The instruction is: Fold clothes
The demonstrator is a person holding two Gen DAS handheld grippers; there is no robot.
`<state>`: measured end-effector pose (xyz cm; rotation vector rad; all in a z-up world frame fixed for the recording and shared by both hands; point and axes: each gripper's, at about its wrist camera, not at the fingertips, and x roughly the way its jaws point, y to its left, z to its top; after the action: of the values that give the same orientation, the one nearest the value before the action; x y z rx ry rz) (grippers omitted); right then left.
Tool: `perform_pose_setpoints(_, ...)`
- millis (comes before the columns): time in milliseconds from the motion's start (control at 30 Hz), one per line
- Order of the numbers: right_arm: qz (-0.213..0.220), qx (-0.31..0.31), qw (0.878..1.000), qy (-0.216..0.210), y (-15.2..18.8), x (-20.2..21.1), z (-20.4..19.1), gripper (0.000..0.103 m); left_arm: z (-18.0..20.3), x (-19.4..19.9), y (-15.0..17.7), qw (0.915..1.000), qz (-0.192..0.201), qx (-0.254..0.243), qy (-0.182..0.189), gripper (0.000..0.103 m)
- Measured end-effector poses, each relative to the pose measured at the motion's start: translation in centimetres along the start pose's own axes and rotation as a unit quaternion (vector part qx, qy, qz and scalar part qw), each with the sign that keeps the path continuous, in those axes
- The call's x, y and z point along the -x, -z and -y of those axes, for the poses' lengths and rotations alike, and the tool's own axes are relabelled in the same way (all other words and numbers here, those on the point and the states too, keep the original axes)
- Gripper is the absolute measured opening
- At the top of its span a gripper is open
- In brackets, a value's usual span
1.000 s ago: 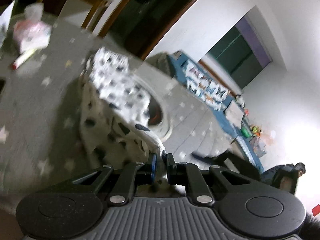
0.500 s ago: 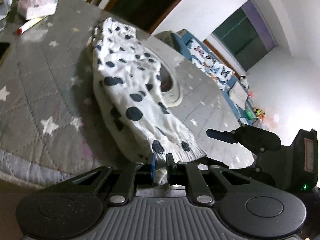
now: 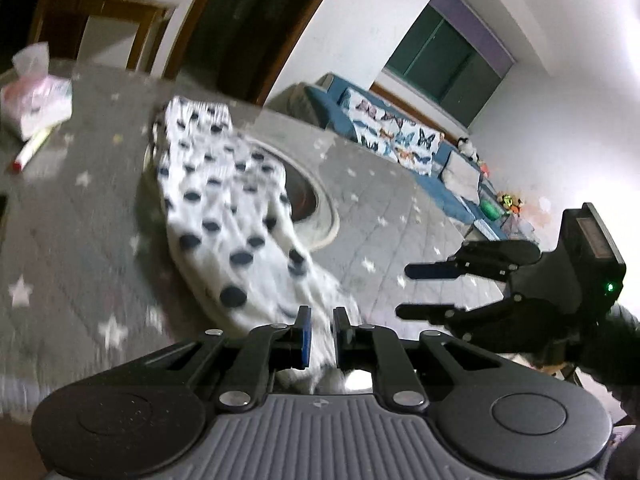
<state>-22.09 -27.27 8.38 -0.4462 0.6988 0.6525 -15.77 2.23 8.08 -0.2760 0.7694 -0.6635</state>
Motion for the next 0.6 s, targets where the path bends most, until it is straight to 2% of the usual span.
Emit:
perform_pose_setpoints(233, 0.007, -0.014, 0.999, -0.029, -1.0, -3.3, -0.3, 0.035, -0.5, -4.4, -1.3, 0.9995, 0.002, -0.02, -0.024, 0.012)
perform_pose_setpoints(467, -0.028, -0.03, 0.998, -0.044, 0.1, -5.4, 0.3, 0.032, -2.0, -7.9, 0.0, 0.9981, -0.052, -0.014, -0.03, 0.012)
perform_pose_setpoints(600, -0.019, -0.063, 0.996, -0.051, -0.2, -4.4, 2.4, 0.032, -2.3, -8.1, 0.4, 0.9975, -0.066, -0.012, -0.022, 0.012)
